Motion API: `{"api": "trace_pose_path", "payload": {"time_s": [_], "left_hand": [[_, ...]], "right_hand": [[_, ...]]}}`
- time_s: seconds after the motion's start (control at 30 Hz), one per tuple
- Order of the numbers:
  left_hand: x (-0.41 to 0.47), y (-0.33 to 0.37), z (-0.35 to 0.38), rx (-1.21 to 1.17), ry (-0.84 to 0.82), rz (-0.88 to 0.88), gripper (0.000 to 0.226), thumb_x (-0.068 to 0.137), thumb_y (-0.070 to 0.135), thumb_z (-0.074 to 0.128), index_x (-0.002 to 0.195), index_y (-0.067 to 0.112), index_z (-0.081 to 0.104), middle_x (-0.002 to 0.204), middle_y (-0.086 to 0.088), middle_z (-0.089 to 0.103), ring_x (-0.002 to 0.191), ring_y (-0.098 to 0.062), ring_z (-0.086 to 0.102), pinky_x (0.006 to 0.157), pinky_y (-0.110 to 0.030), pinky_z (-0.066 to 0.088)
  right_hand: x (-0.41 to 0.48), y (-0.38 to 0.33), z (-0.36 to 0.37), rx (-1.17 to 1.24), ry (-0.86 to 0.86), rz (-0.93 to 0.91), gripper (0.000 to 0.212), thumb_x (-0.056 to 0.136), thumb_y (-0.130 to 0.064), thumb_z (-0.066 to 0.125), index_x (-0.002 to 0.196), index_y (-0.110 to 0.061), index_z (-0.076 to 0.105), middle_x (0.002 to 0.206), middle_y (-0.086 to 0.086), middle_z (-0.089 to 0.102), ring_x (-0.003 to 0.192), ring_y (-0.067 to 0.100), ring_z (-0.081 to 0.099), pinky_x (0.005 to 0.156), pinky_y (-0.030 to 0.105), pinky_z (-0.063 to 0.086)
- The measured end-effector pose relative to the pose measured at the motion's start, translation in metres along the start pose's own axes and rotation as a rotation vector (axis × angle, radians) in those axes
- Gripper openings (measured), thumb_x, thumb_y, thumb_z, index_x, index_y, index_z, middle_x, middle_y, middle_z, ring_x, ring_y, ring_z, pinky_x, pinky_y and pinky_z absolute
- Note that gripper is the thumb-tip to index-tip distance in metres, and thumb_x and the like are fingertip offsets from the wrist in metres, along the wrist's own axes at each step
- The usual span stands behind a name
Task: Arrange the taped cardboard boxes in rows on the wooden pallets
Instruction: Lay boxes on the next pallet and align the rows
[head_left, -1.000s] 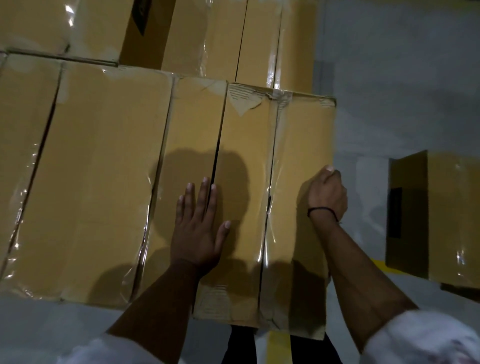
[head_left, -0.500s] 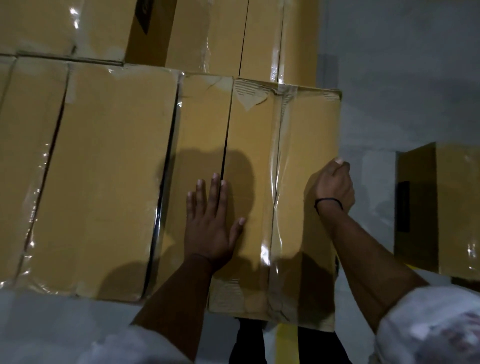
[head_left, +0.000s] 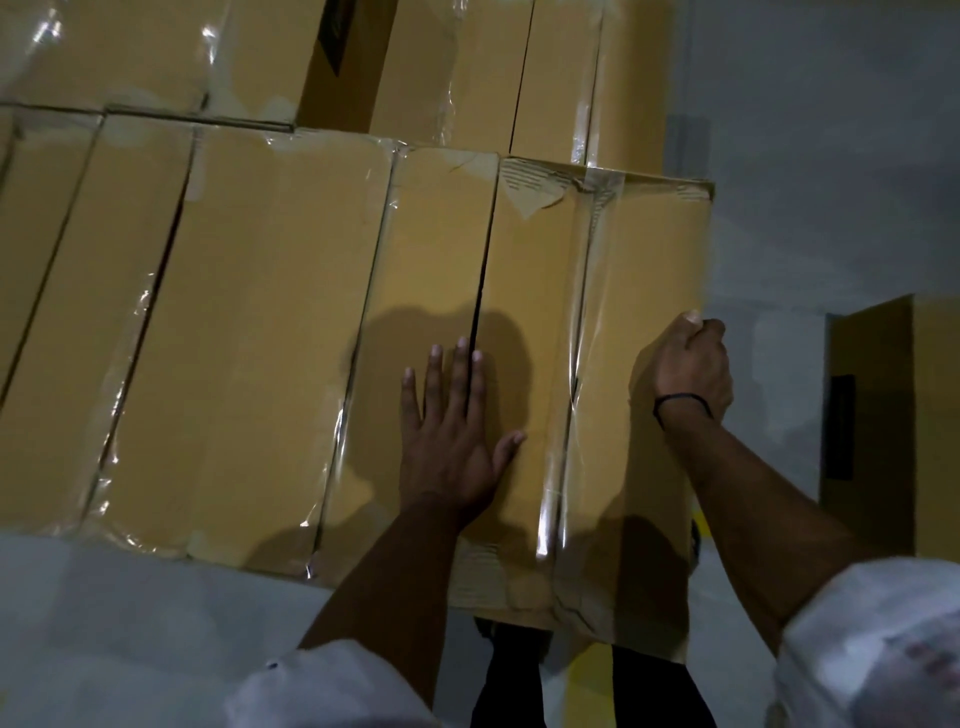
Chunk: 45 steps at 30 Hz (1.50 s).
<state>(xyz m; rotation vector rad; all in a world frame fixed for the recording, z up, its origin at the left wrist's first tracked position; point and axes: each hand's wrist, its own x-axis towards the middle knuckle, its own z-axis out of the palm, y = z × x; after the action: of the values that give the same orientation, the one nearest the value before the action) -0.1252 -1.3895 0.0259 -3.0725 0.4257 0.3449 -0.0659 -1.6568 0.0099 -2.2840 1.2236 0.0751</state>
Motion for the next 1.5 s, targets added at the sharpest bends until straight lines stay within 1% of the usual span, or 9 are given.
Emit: {"api": "trace_pose_path", "payload": {"time_s": [0.13,0.3,0.4,0.47,0.67,1.0,1.17,1.4,1.5], "left_hand": [[-0.001,-0.001,0.002,-0.034,0.028,0.007,0.092,0.1,0.073,0.02,0.163,0.012,-0.007,0.171,-0.006,-0.017,0.156,-0.032,-0.018,0.125,-0.058,0.001],[0.0,-0.005,0.006,-0.06,0.066,0.035,0.09,0.101,0.07,0.022,0.163,0.011,-0.006,0.171,-0.006,-0.016,0.157,-0.031,-0.016,0.126,-0.057,0.001],[-0.001,-0.005,0.0,-0.02,0.042,0.046,0.092,0.101,0.07,0.021,0.163,0.009,-0.008,0.17,-0.009,-0.018,0.156,-0.031,-0.02,0.126,-0.057,0.0],[-0.005,-0.006,-0.009,0.023,0.011,0.052,0.091,0.101,0.069,0.019,0.163,0.007,-0.006,0.17,-0.012,-0.017,0.155,-0.031,-0.021,0.126,-0.056,-0.001],[-0.055,0.005,-0.066,-0.017,0.021,0.117,0.088,0.102,0.067,0.02,0.163,0.008,-0.002,0.171,-0.012,-0.014,0.156,-0.035,-0.017,0.125,-0.06,0.002],[-0.119,0.02,-0.148,-0.091,0.057,0.162,0.088,0.101,0.068,0.03,0.163,0.009,0.013,0.172,-0.011,-0.002,0.157,-0.037,-0.007,0.124,-0.062,0.005],[-0.113,0.046,-0.186,0.019,0.074,0.252,0.089,0.101,0.072,0.016,0.163,0.009,0.011,0.171,-0.012,-0.006,0.157,-0.038,-0.011,0.124,-0.063,0.001],[-0.097,0.125,-0.222,0.041,0.154,0.371,0.089,0.1,0.073,0.018,0.163,0.011,0.011,0.171,-0.012,-0.005,0.156,-0.038,-0.013,0.123,-0.065,0.001],[-0.096,0.173,-0.225,0.07,0.13,0.436,0.09,0.099,0.075,0.014,0.164,0.013,0.01,0.171,-0.013,-0.008,0.156,-0.038,-0.015,0.123,-0.065,-0.001]], "right_hand": [[0.0,0.001,0.001,-0.003,-0.004,0.001,0.055,0.108,-0.048,0.019,0.132,-0.006,0.047,0.133,0.023,0.058,0.118,0.041,0.055,0.087,0.044,0.039],[-0.004,0.002,-0.001,0.024,-0.065,-0.068,0.062,0.106,-0.053,0.024,0.148,-0.008,0.035,0.148,0.021,0.047,0.129,0.04,0.049,0.101,0.046,0.04],[-0.028,0.014,-0.014,-0.205,-0.126,-0.283,0.082,0.103,-0.059,0.029,0.16,-0.004,0.008,0.166,0.02,0.015,0.151,0.039,0.017,0.122,0.051,0.016],[-0.053,0.022,-0.029,-0.38,-0.199,-0.418,0.084,0.103,-0.062,0.025,0.161,-0.007,-0.002,0.168,0.019,-0.005,0.154,0.039,-0.004,0.124,0.053,0.001],[-0.133,0.026,-0.087,-0.678,-0.335,-0.752,0.083,0.1,-0.065,0.011,0.162,-0.013,-0.008,0.166,0.015,-0.021,0.153,0.034,-0.022,0.124,0.053,-0.01],[-0.203,0.006,-0.174,-0.611,-0.299,-0.674,0.087,0.095,-0.069,-0.001,0.161,-0.014,-0.01,0.167,0.015,-0.016,0.153,0.035,-0.021,0.123,0.056,-0.009],[-0.199,0.014,-0.234,-0.501,-0.188,-0.572,0.098,0.082,-0.072,-0.01,0.162,-0.015,-0.005,0.169,0.015,-0.01,0.154,0.035,-0.017,0.122,0.056,-0.01],[-0.17,0.079,-0.304,-0.427,-0.089,-0.389,0.091,0.09,-0.072,0.0,0.162,-0.016,-0.006,0.169,0.014,-0.005,0.155,0.038,-0.012,0.123,0.056,-0.002],[-0.156,0.118,-0.329,-0.419,-0.066,-0.352,0.095,0.086,-0.074,-0.008,0.162,-0.017,-0.007,0.17,0.013,-0.004,0.154,0.038,-0.012,0.123,0.057,-0.001]]}}
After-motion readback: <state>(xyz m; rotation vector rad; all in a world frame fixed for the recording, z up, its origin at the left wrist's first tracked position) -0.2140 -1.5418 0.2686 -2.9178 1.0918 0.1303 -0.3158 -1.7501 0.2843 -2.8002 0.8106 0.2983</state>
